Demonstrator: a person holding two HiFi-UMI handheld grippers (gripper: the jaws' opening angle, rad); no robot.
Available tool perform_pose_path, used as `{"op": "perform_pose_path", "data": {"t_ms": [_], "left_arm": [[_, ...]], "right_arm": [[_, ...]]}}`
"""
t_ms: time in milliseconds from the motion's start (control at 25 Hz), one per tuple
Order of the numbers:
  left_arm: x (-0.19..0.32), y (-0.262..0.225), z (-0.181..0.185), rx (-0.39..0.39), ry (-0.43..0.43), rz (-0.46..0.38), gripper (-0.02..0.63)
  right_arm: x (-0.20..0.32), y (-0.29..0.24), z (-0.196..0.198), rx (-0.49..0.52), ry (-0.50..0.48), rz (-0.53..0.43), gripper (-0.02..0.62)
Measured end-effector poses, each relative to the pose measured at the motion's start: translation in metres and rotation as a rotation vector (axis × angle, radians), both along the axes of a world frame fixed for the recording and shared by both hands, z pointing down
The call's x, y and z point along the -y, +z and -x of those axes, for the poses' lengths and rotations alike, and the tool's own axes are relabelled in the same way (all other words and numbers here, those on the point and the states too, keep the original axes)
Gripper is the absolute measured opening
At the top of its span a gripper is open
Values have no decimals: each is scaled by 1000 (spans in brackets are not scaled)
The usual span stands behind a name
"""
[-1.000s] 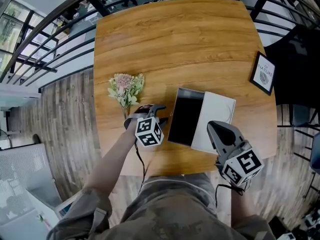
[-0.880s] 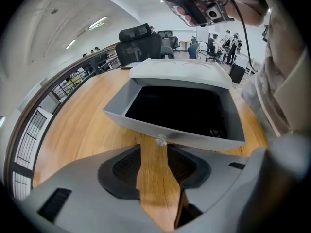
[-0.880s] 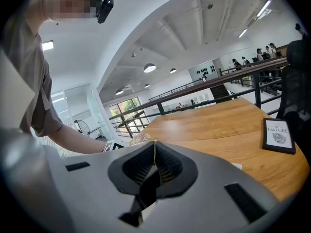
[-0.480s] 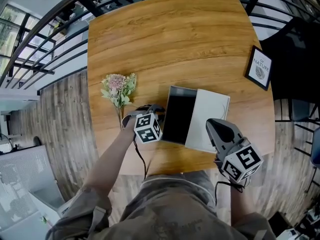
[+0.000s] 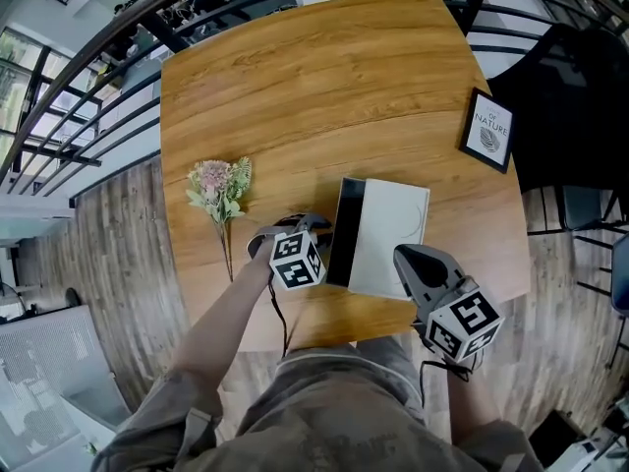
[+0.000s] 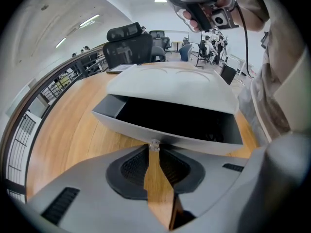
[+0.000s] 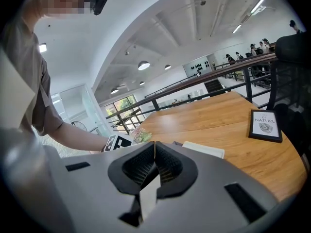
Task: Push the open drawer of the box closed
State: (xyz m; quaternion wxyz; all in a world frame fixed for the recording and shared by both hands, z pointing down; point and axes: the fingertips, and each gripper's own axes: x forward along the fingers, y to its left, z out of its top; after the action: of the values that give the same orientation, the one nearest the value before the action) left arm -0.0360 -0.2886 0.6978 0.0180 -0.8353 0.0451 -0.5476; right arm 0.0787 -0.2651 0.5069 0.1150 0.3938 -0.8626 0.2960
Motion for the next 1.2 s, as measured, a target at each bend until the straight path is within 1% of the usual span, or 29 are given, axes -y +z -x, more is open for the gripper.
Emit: {"op": "perform_pose_path", "data": {"t_ms": [120, 280, 440, 480, 560, 640, 680, 760, 880, 960, 1080, 1120, 1200], "left_arm": [[-7, 0, -21, -18, 8, 19, 77], [-13, 1, -44, -51, -3, 42, 77], [-13, 2, -51, -25, -2, 23, 77], [-12, 2, -50, -25, -25, 25, 78], [-11, -1, -47, -36, -106, 43, 86], [-9, -8, -42, -51, -190, 56, 148], [-6, -13, -39, -66, -230, 46, 150], [3, -30, -33, -113, -307, 5, 82], [9, -59, -24, -166, -386, -47, 78], [11, -81, -18, -184, -427, -96, 72], [14, -116, -9, -200, -499, -183, 58], [15, -129, -7, -217, -524, -209, 58], [14, -159, -4, -272, -578, -255, 52]], "right_arm": [[-8, 0, -8, -7, 2, 9, 31], [-16, -1, -20, -9, 17, 6, 31], [-25, -1, -24, -8, 21, 23, 31], [-28, -1, -25, -7, 20, 28, 31], [-31, -3, -25, -7, 2, 23, 31], [-32, -9, -25, -7, -16, 6, 31], [-32, -13, -26, -8, -22, -3, 31], [-29, -20, -29, -13, -31, -22, 31], [-24, -34, -32, -15, -46, -53, 31], [-23, -45, -31, -11, -67, -75, 31], [-19, -65, -30, 39, -102, -87, 31], [-19, -74, -30, 58, -115, -99, 31], [-17, -95, -31, 65, -142, -148, 31]]}}
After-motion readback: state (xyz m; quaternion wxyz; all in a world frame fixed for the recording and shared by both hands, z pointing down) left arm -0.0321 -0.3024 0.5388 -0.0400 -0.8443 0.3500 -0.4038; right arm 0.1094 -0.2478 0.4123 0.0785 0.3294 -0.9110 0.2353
